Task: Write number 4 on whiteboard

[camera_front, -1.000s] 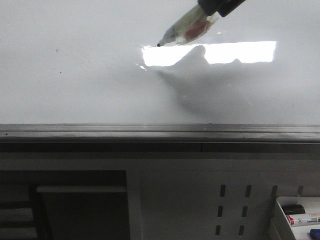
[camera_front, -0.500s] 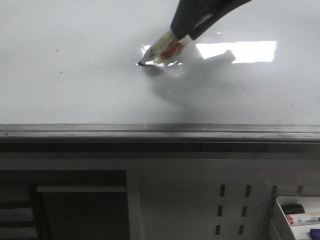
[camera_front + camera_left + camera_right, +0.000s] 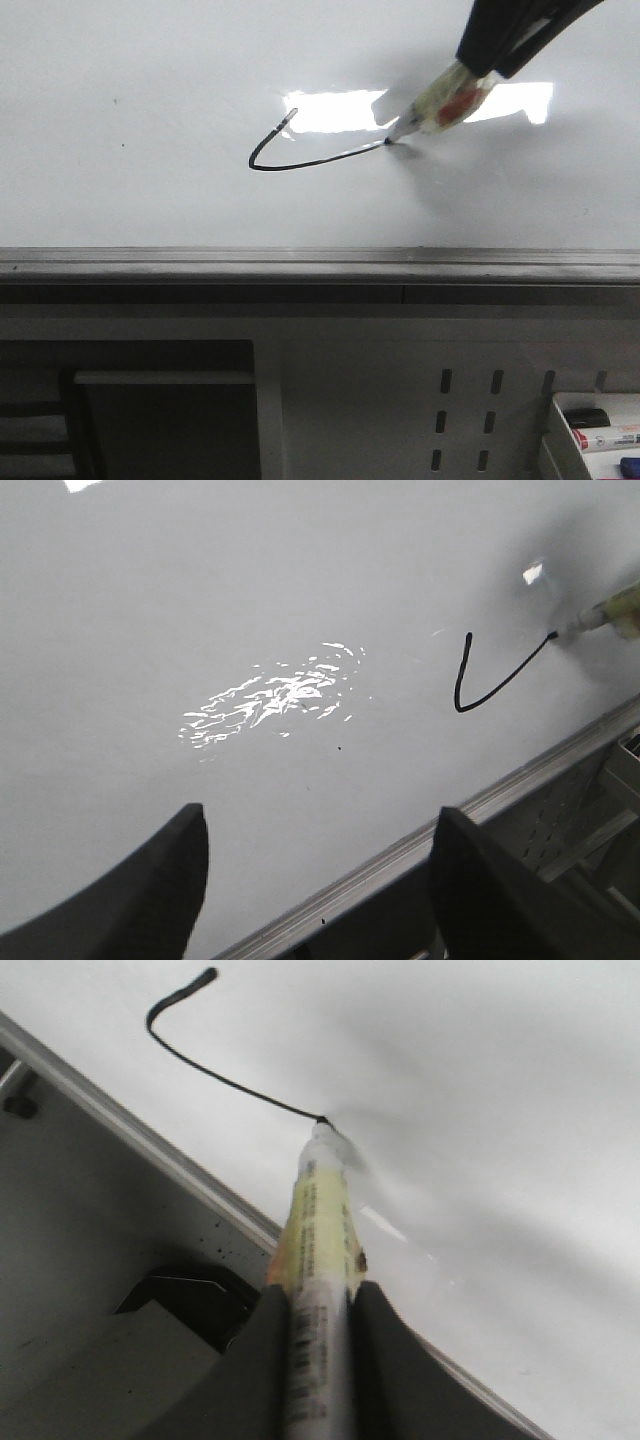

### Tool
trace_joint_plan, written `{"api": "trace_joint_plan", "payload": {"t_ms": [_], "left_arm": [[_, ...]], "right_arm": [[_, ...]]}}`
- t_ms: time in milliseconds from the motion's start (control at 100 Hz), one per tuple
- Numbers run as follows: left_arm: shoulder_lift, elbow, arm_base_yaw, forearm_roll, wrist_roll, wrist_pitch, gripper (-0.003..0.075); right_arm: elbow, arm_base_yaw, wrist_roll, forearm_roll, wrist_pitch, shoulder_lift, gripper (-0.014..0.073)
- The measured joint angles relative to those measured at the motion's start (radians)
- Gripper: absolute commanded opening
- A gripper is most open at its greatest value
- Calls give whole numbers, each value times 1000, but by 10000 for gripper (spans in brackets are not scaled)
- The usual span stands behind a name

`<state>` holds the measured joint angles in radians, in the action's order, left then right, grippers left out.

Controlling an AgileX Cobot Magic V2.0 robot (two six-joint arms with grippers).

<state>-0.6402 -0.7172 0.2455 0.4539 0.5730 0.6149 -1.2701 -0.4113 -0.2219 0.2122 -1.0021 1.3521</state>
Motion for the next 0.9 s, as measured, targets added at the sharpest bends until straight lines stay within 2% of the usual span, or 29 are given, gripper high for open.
{"api": "trace_joint_plan", "payload": {"t_ms": [240,410,610,760,900], "left_arm": [[0,0,0,0,0,0,438],[0,0,0,0,0,0,438],[0,0,0,0,0,0,438],[-4,0,0,2,16,6,438],[-59,-26,0,80,155,104,438]], "right_arm": [[0,-37,-87,85,82,-48,-66],[0,-39,-92,88,127,18,-66],[0,-64,-96,99,-43,130,-66],[-15,-95,-124,84,-32,90,-66],[-39,-116,-260,84,-24,-25,-66]]}}
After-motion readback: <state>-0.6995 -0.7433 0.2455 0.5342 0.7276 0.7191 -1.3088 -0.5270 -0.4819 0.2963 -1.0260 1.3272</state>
